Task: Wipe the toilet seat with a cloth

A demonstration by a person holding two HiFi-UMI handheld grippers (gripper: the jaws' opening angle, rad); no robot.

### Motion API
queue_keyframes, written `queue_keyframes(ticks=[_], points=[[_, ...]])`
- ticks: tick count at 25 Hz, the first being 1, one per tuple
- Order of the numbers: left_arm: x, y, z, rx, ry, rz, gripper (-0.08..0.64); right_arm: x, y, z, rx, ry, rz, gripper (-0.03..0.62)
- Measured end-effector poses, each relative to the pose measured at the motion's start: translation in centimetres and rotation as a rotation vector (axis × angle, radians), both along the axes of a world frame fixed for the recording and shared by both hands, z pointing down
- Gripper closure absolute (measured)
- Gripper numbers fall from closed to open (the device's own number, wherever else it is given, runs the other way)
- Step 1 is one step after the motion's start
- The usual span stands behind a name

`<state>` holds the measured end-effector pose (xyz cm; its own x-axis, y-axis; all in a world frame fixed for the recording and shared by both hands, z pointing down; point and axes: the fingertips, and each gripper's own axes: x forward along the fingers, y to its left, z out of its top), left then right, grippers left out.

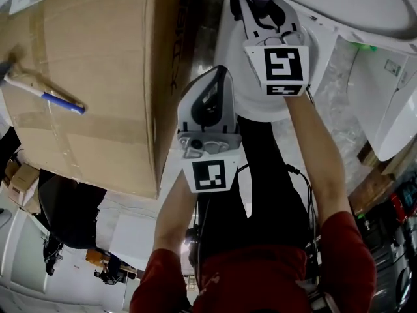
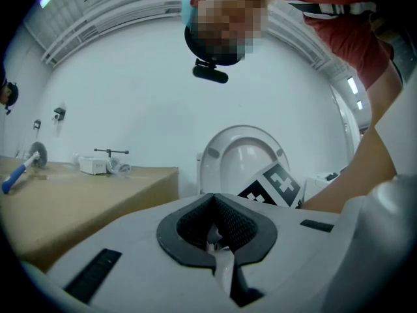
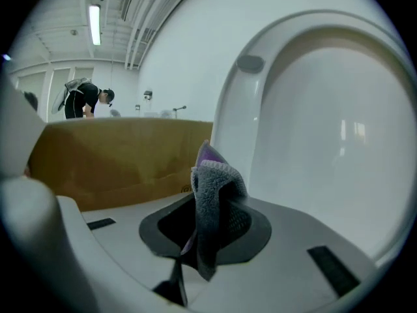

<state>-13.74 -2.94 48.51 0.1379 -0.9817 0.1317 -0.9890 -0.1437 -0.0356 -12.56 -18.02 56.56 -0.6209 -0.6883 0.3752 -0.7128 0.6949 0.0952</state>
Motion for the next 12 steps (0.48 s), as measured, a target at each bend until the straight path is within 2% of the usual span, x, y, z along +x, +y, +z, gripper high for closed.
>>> queue_keyframes(ticks=[6,9,12], points=[[0.3,-0.4,-4.1,0.036,-0.002,0.007,0.546,-0.5,-1.0,-8.5,0.119,-0.027,-0.022,0.526],[0.8,-0.8,-6.2,0.054,0.0,0.019,0.546,-0.2,-1.6,-13.4,0.22,-0.052,-0.035,0.527],[1.4,-1.1,-8.0,0.061,0.004,0.034,0.546,-0.1,-1.4,-16.8,0.293,0.059,-0.07,0.526]])
